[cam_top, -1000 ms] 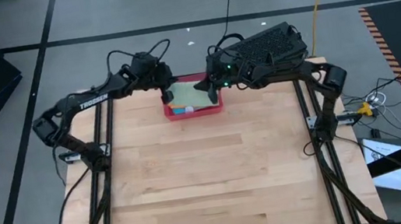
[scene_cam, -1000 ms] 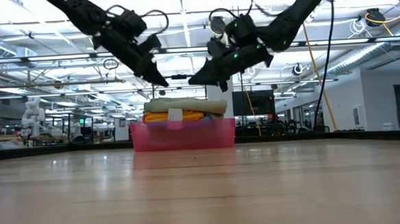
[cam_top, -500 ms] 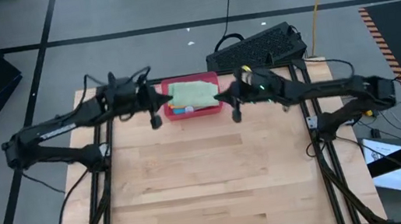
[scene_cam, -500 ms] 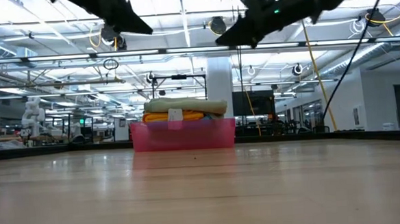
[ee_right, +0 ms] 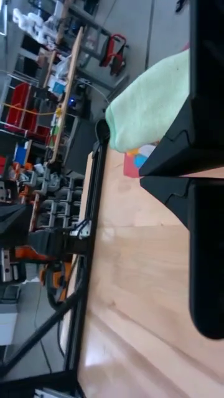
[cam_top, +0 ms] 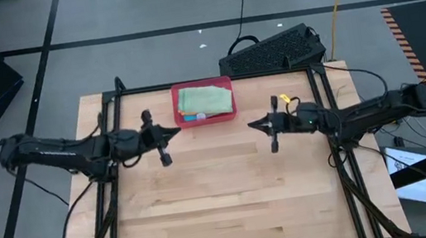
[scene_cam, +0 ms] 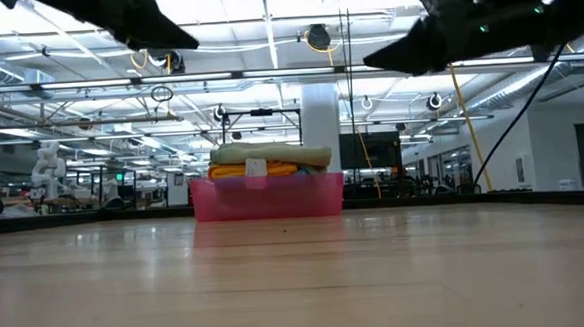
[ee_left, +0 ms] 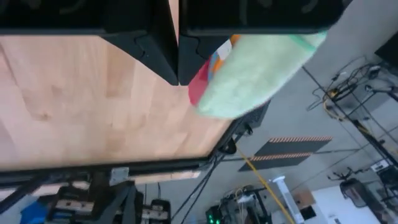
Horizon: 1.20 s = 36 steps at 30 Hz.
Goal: Fold microfiber towels
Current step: Return to Home Position
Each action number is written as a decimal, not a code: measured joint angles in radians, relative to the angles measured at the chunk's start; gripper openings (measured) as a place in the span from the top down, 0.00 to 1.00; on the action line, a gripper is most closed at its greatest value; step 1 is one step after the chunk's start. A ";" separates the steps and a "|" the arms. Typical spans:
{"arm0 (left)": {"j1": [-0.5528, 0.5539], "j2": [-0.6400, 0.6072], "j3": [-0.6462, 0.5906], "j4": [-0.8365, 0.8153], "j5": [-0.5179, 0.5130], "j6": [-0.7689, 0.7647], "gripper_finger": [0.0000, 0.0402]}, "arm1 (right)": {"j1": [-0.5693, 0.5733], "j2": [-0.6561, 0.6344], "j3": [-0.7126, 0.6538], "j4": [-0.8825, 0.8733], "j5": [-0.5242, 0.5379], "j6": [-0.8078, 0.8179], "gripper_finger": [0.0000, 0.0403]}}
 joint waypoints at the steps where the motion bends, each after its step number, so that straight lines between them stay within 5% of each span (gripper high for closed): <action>1: -0.016 -0.001 -0.011 -0.002 -0.018 -0.010 0.98 | 0.005 -0.001 -0.023 0.025 0.000 -0.009 1.00; 7: -0.072 -0.005 -0.106 0.025 -0.069 -0.079 0.98 | 0.008 -0.001 -0.141 0.114 -0.002 -0.059 1.00; 19: -0.112 -0.022 -0.335 0.328 -0.093 -0.093 0.98 | 0.008 -0.124 -0.320 0.189 -0.005 -0.060 1.00; 36: -0.023 -0.238 -0.527 0.501 0.186 -0.009 0.98 | 0.005 -0.510 -0.391 -0.067 -0.062 -0.043 1.00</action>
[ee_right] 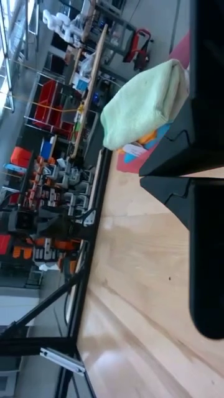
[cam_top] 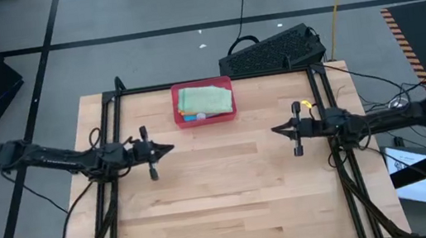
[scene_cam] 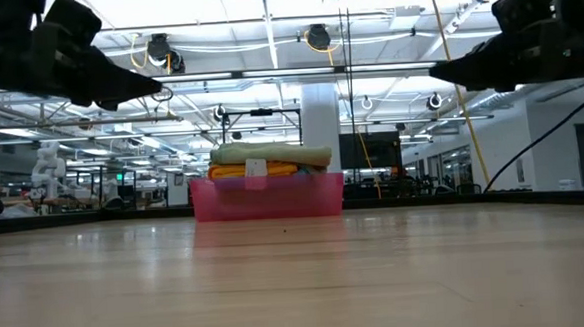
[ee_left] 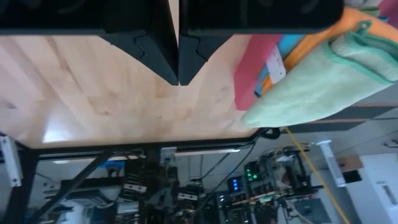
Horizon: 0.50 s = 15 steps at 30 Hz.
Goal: Fold microfiber towels
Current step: Return to Home Position
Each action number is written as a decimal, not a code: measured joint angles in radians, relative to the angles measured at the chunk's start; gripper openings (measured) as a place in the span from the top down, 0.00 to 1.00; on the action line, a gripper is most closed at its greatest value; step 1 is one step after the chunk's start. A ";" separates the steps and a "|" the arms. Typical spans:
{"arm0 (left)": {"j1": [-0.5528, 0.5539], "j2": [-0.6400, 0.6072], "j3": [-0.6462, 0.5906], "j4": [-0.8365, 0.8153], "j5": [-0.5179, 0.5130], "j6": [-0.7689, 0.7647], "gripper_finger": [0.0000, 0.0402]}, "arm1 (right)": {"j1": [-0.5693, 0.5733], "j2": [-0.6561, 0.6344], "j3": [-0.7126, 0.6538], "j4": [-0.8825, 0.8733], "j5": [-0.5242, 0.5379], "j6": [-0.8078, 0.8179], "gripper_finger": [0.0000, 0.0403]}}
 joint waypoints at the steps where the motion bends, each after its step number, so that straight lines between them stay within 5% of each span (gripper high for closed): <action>1: 0.006 -0.014 -0.005 -0.006 0.014 0.000 0.98 | 0.000 -0.026 0.000 -0.024 0.000 -0.001 1.00; 15: 0.021 -0.122 -0.009 -0.148 0.055 0.010 0.98 | 0.000 -0.375 -0.002 -0.396 -0.051 0.017 1.00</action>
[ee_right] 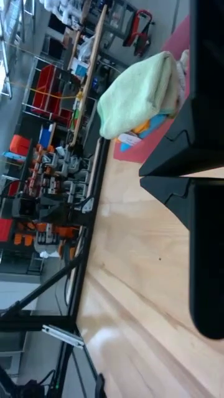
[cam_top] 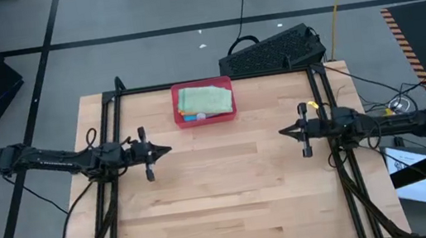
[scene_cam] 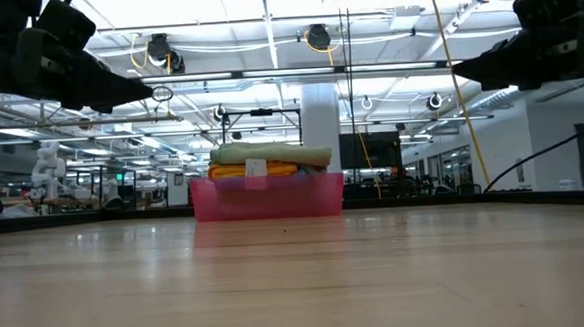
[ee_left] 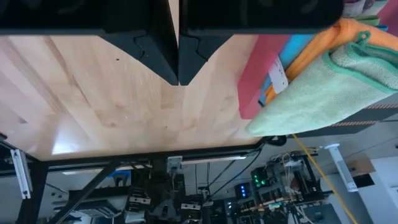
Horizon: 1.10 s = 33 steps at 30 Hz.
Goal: Fold microfiber towels
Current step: Return to Home Position
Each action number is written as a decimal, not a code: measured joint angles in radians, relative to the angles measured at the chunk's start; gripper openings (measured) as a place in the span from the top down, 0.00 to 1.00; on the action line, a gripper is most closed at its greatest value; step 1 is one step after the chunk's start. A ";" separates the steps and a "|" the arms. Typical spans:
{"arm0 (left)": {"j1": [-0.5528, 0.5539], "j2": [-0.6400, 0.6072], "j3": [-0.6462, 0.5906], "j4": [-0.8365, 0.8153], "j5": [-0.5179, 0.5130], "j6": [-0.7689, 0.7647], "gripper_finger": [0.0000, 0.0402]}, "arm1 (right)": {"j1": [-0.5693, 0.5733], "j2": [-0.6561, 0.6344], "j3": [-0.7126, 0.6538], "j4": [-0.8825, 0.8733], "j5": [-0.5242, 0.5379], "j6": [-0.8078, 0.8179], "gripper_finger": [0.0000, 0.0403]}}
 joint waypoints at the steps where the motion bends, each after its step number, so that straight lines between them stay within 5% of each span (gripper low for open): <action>1: 0.000 0.000 0.000 -0.001 0.000 0.000 0.98 | 0.000 -0.024 0.000 -0.026 0.000 0.000 1.00; 9: 0.000 0.000 0.000 -0.001 0.000 0.000 0.98 | 0.000 -0.185 0.000 -0.135 -0.078 -0.010 1.00; 18: 0.000 -0.028 0.000 -0.022 0.027 -0.011 0.98 | 0.023 -0.178 -0.001 -0.159 0.024 -0.010 1.00; 33: 0.000 -0.347 0.000 -0.312 0.059 -0.009 0.98 | 0.073 -0.177 -0.001 -0.150 0.055 0.073 1.00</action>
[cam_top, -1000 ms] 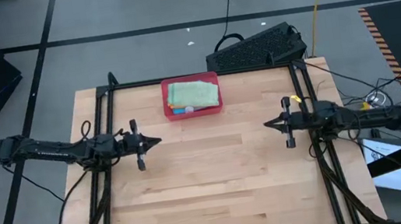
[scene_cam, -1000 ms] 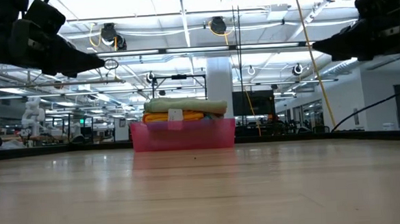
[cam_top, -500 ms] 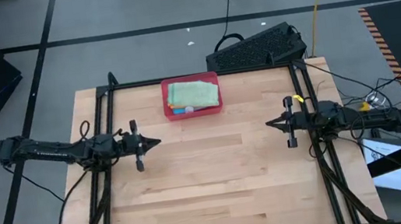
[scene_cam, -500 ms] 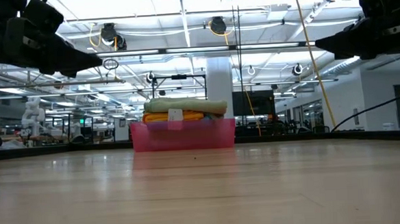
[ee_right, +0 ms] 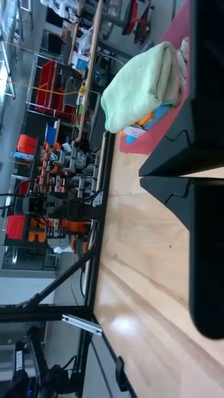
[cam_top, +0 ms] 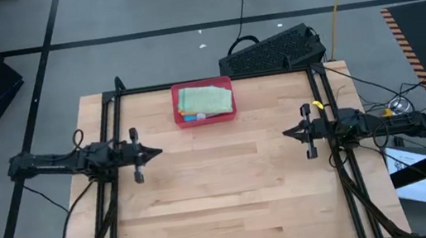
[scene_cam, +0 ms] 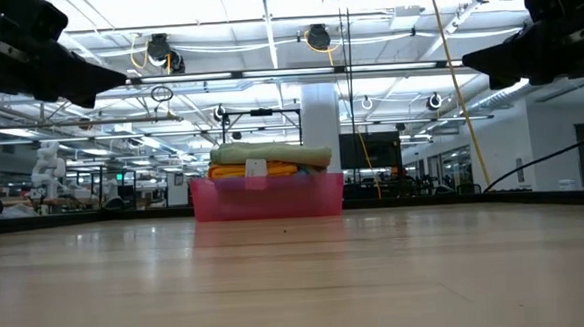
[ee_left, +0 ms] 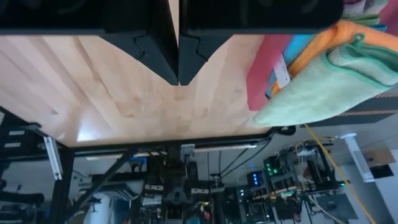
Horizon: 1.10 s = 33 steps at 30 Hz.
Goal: Fold microfiber towels
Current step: Return to Home Position
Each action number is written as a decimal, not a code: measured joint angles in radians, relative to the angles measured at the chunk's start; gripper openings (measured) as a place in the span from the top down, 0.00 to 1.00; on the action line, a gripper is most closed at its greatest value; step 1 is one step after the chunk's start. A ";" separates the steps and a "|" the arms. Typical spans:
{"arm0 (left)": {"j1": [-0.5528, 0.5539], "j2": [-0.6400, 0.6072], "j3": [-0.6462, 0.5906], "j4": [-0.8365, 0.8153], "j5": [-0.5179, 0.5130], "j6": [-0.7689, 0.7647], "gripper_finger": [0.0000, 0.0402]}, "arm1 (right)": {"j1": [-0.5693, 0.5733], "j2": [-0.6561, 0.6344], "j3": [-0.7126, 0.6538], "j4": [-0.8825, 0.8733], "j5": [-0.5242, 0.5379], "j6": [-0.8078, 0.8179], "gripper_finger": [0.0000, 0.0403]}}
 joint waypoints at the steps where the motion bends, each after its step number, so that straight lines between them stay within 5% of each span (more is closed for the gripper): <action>1: 0.000 -0.017 0.000 -0.019 0.003 -0.002 0.98 | 0.000 0.000 0.000 0.000 0.000 -0.009 1.00; 13: 0.000 -0.203 0.001 -0.202 0.013 0.013 0.98 | 0.000 0.000 0.000 0.004 0.000 -0.031 1.00; 19: 0.037 -0.202 0.001 -0.183 0.022 0.041 0.98 | 0.000 0.000 0.000 0.005 0.000 -0.031 1.00; 27: 0.114 -0.203 -0.089 0.048 0.163 0.048 0.98 | 0.000 0.000 0.000 0.005 0.000 -0.031 1.00; 33: 0.149 -0.203 -0.096 0.037 0.217 0.049 0.98 | 0.000 0.000 0.000 0.006 0.000 -0.031 1.00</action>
